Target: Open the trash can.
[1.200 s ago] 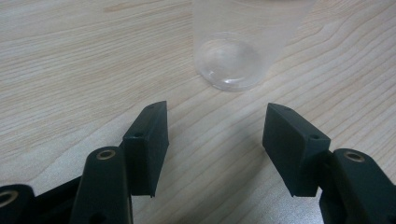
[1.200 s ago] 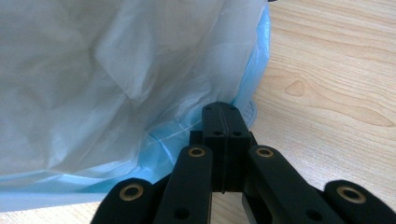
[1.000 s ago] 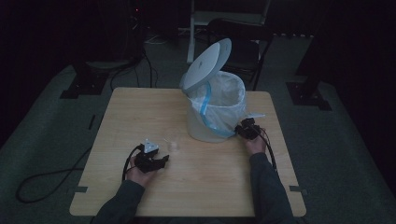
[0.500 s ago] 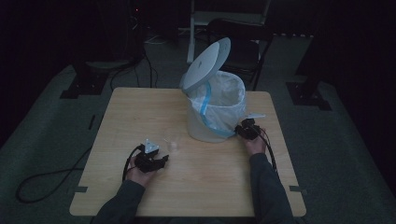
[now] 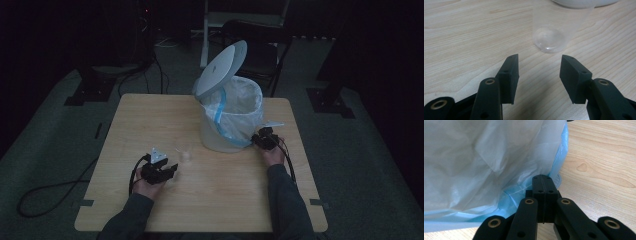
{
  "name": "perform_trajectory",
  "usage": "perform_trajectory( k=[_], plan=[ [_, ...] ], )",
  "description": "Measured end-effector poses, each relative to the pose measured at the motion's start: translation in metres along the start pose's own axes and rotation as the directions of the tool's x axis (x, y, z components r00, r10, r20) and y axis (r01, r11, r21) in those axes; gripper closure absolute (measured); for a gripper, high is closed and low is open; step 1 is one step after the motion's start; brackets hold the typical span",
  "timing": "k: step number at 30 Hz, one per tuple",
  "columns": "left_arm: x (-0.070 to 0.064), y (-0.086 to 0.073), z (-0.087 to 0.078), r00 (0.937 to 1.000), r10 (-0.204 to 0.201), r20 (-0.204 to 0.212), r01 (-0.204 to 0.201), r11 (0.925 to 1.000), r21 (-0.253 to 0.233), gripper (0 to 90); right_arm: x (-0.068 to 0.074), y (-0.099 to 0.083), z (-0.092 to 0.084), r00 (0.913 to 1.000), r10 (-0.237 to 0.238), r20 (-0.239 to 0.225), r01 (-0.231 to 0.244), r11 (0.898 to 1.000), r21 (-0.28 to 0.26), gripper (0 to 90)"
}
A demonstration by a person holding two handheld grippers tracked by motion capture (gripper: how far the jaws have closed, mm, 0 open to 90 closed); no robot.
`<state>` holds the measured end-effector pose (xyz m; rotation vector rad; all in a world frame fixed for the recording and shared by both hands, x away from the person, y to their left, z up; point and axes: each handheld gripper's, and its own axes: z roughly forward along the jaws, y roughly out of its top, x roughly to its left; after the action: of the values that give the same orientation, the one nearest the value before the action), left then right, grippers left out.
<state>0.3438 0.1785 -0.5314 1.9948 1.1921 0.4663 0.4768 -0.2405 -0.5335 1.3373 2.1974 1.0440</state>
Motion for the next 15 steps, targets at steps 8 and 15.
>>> perform_trajectory(
  k=[8, 15],
  plan=[
    [-0.0005, 0.0012, -0.0046, 1.0, -0.003, 0.007, 0.003, 0.9999, -0.015, 50.3, -0.0002, 0.0003, 0.0001, 1.0, -0.003, -0.002, 0.003, 1.0, 0.002, 90.0],
    [0.0023, 0.0018, -0.0077, 0.9999, -0.016, -0.001, 0.015, 0.9995, -0.026, 50.3, -0.0003, 0.0004, 0.0001, 1.0, -0.004, -0.002, 0.004, 1.0, 0.003, 90.0]
  ],
)
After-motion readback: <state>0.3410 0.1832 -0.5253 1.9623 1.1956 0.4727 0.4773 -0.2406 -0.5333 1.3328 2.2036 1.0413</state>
